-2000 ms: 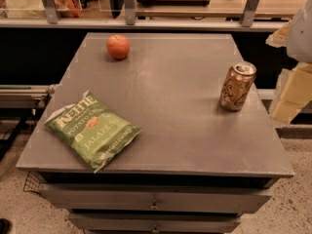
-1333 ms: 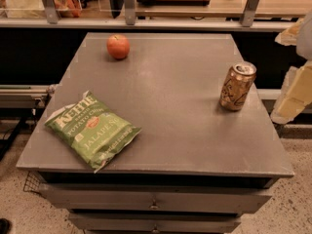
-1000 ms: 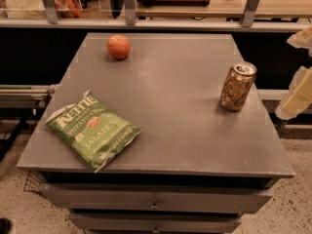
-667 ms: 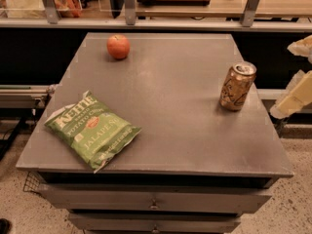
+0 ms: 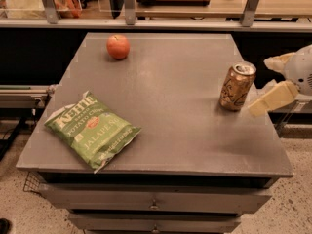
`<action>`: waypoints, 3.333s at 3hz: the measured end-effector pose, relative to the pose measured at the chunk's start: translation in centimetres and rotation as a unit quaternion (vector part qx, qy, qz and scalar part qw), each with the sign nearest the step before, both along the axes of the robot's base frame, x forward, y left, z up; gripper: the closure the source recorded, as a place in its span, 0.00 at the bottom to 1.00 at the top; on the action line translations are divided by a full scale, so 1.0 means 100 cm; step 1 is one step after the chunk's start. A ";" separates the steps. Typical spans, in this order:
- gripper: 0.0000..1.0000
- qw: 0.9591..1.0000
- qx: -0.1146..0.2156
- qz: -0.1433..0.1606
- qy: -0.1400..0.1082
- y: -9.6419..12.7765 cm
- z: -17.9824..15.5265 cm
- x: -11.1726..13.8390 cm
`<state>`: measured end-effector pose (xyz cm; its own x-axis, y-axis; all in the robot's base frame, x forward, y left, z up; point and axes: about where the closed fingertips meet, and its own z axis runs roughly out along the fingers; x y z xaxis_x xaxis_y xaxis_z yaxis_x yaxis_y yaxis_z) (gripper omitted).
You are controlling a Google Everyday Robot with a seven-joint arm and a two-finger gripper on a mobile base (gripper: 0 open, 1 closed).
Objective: Move orange can near green jalapeno chip bag
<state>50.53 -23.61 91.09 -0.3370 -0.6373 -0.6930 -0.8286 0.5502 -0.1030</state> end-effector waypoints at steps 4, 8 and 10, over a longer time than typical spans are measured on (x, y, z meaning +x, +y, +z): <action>0.63 0.985 0.129 -0.098 -0.058 0.030 -0.022 0.055; 1.00 0.981 0.190 -0.030 -0.032 0.109 -0.025 0.032; 1.00 0.970 0.241 0.035 -0.019 0.175 -0.028 0.026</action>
Offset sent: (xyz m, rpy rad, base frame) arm 0.0497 0.0400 -0.0336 0.2815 -0.0898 -0.1722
